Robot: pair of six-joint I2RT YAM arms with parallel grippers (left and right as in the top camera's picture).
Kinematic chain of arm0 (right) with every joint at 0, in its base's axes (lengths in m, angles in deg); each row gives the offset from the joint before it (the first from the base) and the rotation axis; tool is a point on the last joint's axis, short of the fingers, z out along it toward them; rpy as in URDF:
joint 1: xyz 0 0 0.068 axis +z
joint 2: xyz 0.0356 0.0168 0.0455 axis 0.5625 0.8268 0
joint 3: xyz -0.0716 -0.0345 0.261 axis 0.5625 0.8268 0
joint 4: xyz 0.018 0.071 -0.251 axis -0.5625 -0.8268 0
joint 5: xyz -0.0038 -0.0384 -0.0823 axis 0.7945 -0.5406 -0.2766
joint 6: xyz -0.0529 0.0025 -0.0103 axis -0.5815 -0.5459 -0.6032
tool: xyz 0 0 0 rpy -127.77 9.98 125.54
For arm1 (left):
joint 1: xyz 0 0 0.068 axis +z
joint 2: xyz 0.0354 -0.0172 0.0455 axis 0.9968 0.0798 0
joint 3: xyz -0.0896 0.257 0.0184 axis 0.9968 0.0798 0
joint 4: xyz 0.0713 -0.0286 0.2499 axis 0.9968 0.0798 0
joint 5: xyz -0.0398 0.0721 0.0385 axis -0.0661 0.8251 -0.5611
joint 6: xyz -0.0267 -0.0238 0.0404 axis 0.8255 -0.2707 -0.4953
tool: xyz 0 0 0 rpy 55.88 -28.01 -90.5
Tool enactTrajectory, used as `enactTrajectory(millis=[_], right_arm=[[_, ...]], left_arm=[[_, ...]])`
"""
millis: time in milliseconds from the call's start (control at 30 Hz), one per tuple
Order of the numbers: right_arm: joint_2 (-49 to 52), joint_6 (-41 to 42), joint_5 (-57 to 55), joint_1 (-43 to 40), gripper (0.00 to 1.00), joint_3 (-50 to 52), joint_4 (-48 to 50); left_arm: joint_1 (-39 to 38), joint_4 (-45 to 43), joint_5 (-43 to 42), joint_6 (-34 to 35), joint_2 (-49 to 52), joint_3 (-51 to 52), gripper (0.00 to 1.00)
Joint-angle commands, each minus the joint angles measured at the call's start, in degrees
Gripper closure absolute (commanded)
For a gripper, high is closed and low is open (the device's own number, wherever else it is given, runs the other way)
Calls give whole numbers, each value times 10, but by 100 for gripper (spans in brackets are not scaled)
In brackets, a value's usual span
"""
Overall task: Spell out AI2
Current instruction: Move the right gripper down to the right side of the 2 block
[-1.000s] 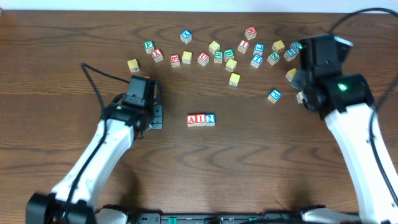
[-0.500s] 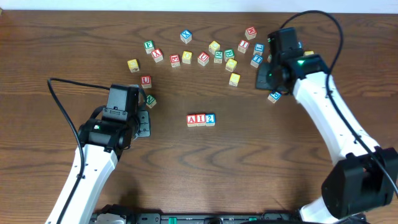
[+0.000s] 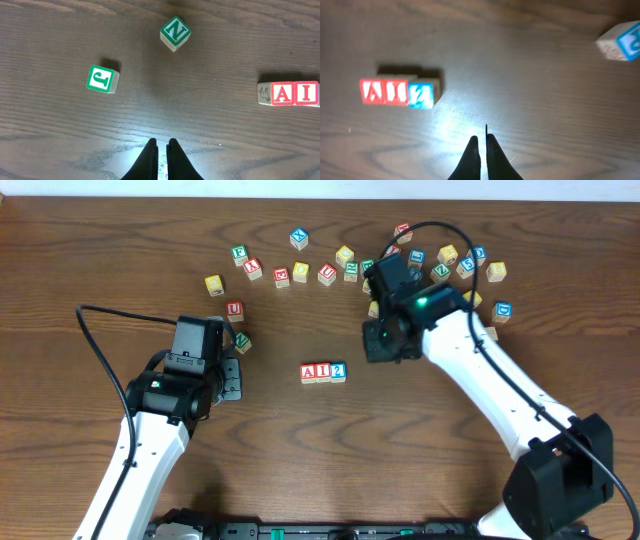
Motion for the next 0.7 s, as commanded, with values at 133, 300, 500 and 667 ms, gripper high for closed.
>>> enactTrajectory(millis=[133, 300, 500, 667], right_arm=[[4, 16, -54, 57, 99, 21, 13], [4, 34, -50, 73, 99, 81, 67], [4, 45, -21, 79, 99, 139, 153], [4, 47, -14, 92, 99, 152, 191]], left_arm=[[3, 3, 10, -1, 0, -15, 92], [3, 3, 10, -1, 0, -15, 92], [3, 3, 9, -1, 2, -15, 92], [3, 3, 9, -1, 7, -15, 91]])
